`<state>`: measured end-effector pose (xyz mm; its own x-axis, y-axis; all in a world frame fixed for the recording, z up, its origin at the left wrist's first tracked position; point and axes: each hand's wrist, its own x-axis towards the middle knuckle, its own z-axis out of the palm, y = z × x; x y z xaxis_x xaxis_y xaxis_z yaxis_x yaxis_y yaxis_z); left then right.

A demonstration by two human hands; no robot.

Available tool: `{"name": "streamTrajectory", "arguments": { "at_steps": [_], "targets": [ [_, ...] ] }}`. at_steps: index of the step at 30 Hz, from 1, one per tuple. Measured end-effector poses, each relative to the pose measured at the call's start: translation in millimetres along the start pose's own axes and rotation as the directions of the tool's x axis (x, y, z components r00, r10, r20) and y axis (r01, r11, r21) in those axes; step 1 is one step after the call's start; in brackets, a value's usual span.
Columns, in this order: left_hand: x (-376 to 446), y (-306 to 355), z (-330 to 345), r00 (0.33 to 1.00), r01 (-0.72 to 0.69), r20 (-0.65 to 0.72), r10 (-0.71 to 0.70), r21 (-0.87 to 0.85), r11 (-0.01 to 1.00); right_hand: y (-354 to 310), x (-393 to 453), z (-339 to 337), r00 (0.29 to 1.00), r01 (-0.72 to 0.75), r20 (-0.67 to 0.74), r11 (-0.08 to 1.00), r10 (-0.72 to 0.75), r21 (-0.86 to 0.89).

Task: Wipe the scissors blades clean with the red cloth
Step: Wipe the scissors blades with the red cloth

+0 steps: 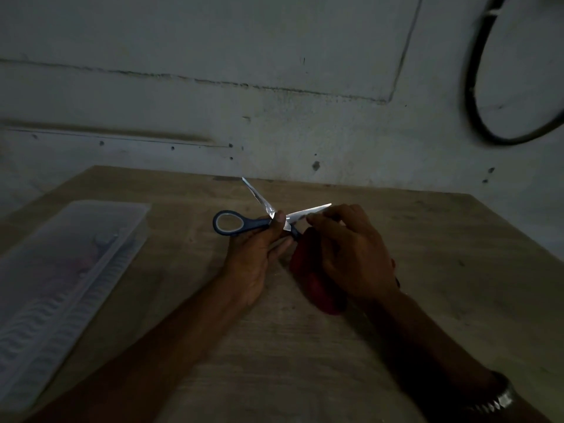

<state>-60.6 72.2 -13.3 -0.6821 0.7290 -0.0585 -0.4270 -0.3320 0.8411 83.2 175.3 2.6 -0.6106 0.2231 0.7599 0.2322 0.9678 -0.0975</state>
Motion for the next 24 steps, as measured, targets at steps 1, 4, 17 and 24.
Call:
{"name": "streamTrajectory", "arguments": {
  "at_steps": [1,4,17,24],
  "targets": [
    [0,-1,0,1.000,-0.006,0.010,0.006,0.007,1.000,-3,3,3,1.000,-0.011,-0.001,1.000,0.011,0.023],
    [-2,-3,0,1.000,-0.021,0.019,0.020,0.033,0.999,-11,9,14,1.000,0.011,-0.013,0.998,-0.010,0.060],
    [0,3,-2,0.998,0.068,0.017,-0.066,-0.086,0.994,10,4,13,0.990,-0.096,0.082,0.971,0.117,-0.217],
    [-2,2,0,0.999,0.029,0.034,-0.027,-0.054,0.998,-10,1,16,0.987,0.061,0.155,0.996,-0.050,-0.071]
  ]
}}
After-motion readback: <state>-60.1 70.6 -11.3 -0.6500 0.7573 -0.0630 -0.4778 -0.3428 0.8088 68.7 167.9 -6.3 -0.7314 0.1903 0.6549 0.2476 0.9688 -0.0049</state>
